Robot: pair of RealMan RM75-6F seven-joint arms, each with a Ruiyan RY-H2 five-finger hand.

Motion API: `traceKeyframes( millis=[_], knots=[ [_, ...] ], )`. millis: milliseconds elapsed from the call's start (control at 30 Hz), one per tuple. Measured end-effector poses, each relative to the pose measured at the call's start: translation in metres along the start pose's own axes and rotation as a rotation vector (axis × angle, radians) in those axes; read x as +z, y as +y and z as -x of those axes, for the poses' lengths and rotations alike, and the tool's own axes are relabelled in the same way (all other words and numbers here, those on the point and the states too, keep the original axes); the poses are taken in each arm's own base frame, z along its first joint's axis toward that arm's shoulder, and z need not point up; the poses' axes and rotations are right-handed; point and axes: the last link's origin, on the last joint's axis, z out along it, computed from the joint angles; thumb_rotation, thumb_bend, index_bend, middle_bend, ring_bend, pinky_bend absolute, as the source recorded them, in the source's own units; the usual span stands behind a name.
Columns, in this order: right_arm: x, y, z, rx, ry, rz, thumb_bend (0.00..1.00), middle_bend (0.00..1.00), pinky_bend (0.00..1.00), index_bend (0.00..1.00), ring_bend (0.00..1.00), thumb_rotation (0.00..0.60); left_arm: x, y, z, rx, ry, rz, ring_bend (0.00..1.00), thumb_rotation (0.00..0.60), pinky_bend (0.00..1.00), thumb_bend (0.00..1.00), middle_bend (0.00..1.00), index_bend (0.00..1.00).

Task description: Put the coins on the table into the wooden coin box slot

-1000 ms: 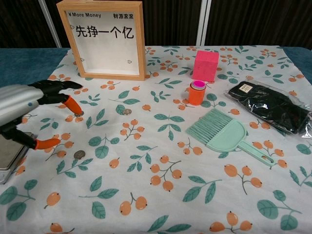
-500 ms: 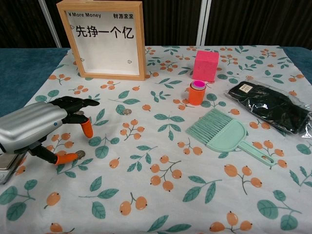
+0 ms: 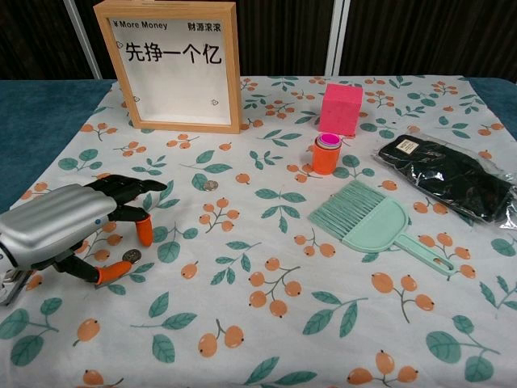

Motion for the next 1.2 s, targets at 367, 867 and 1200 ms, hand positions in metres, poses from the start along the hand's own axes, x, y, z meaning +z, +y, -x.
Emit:
traceKeyframes(
  millis=[367,867,1200],
  knots=[
    [0.000,0.000,0.000,-0.011,0.003,-0.006,0.39,0.05,0.00,0.20,0.01,0.600,-0.004,-0.004,0.003,0.023,-0.003,-0.017,0.00,0.600,0.00,0.32,0.01,0.47],
    [0.001,0.000,0.000,-0.008,0.007,-0.011,0.39,0.05,0.00,0.20,0.01,0.600,-0.004,-0.007,0.010,0.067,-0.025,-0.026,0.00,0.600,0.00,0.32,0.01,0.47],
    [0.001,0.000,-0.001,-0.004,0.008,-0.010,0.39,0.05,0.00,0.20,0.01,0.600,-0.003,-0.006,0.011,0.077,-0.027,-0.029,0.00,0.600,0.00,0.35,0.03,0.56]
  ],
)
